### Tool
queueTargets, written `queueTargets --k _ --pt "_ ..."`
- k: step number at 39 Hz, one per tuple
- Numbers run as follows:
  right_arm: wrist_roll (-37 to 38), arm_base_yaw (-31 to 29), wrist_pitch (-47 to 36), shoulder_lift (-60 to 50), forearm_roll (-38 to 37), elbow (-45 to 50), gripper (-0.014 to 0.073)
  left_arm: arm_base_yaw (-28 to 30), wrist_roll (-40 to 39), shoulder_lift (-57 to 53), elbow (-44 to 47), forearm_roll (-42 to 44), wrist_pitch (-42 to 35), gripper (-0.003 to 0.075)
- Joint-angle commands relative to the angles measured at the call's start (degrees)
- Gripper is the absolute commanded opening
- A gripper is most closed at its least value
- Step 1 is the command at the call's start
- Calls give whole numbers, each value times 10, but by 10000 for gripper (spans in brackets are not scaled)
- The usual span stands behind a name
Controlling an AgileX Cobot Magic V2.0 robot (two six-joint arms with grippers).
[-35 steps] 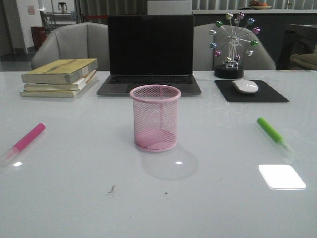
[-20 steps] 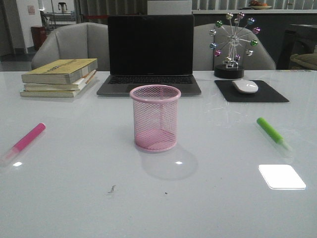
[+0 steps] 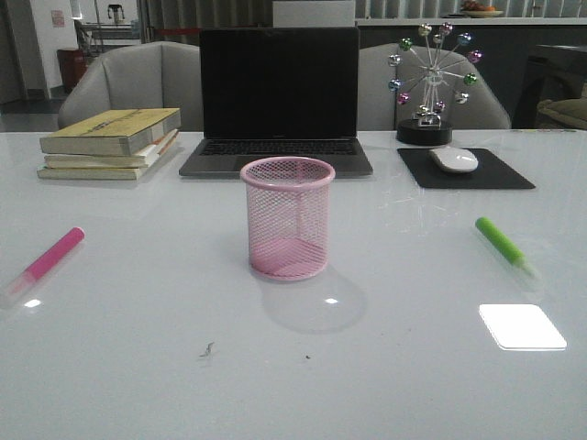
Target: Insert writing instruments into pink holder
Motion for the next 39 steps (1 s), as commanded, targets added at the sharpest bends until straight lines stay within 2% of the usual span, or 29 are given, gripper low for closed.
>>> queueTargets --k 1,11,17,22,29,39 --pt "-5 -2 -62 -10 -6 1 22 -1 -2 -14 2 -5 -91 99" --pt "-5 -2 -146 -10 -6 1 22 -1 -4 -14 2 -5 -185 99" --pt "22 -1 -296 -10 -6 -10 22 -1 -11 -14 -23 -5 -213 99" --pt "30 -1 -248 -10 -6 -78 22 -1 -11 -11 -76 2 -202 99" --pt "30 -1 -145 24 -24 -188 22 -1 -11 -8 -172 45 -105 99" --pt "30 -1 -143 176 -48 -314 22 -1 -11 114 -290 42 -92 99"
